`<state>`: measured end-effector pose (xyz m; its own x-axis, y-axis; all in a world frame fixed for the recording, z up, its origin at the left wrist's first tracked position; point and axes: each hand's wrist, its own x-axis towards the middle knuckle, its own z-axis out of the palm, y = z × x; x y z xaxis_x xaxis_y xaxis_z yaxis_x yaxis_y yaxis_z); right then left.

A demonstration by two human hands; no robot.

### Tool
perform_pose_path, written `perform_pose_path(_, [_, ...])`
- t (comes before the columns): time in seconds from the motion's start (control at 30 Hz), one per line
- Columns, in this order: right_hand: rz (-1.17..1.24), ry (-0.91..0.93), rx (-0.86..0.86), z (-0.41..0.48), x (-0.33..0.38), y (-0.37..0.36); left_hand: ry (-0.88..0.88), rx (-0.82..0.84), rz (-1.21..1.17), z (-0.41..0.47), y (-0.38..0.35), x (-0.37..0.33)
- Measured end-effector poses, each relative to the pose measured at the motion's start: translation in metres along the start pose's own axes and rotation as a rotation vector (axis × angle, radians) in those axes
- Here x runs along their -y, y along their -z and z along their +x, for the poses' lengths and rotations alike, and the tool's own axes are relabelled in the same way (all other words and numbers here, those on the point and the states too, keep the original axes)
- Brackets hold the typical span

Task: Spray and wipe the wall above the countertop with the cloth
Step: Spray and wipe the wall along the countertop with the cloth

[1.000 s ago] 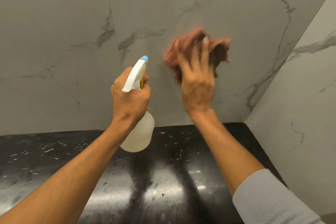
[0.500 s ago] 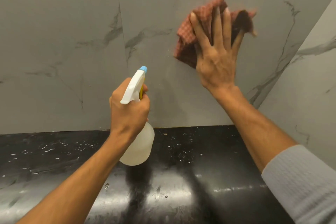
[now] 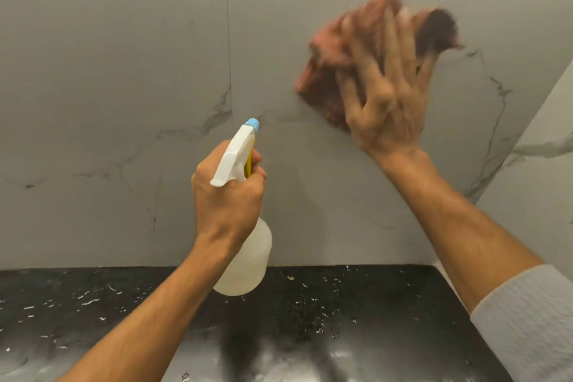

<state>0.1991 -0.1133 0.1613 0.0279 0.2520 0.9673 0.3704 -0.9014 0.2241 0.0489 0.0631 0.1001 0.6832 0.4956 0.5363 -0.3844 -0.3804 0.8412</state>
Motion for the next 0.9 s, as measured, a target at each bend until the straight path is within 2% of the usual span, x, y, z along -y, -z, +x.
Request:
perform_pose_path(0.03, [-0.010,-0.090,-0.065,0.012,0.005,-0.002,-0.005,0.001,-0.004,0.003,-0.001,-0.003])
perform_pose_path(0.1, [0.030,-0.087,-0.087,0.002,0.019,-0.002,-0.015,-0.004,-0.015,0.007,-0.003,-0.007])
perform_pose_path(0.23, [0.070,0.265,0.249,-0.101,0.033,0.017,-0.034,0.003,-0.019,0.016,-0.001,-0.016])
perform_pose_path(0.3, [0.048,0.365,0.353,-0.127,0.018,0.026,-0.034,0.016,-0.033,0.019,0.000,-0.025])
perform_pose_path(0.53, [0.002,0.125,0.322,-0.062,-0.030,0.042,-0.009,-0.015,-0.082,0.052,0.002,-0.078])
perform_pose_path(0.77, [0.051,0.104,0.395,-0.053,-0.029,0.055,-0.093,-0.012,0.019,0.095,0.016,-0.128])
perform_pose_path(0.9, [0.060,0.106,0.467,-0.049,-0.028,0.062,-0.105,-0.027,-0.030,0.111,0.030,-0.143])
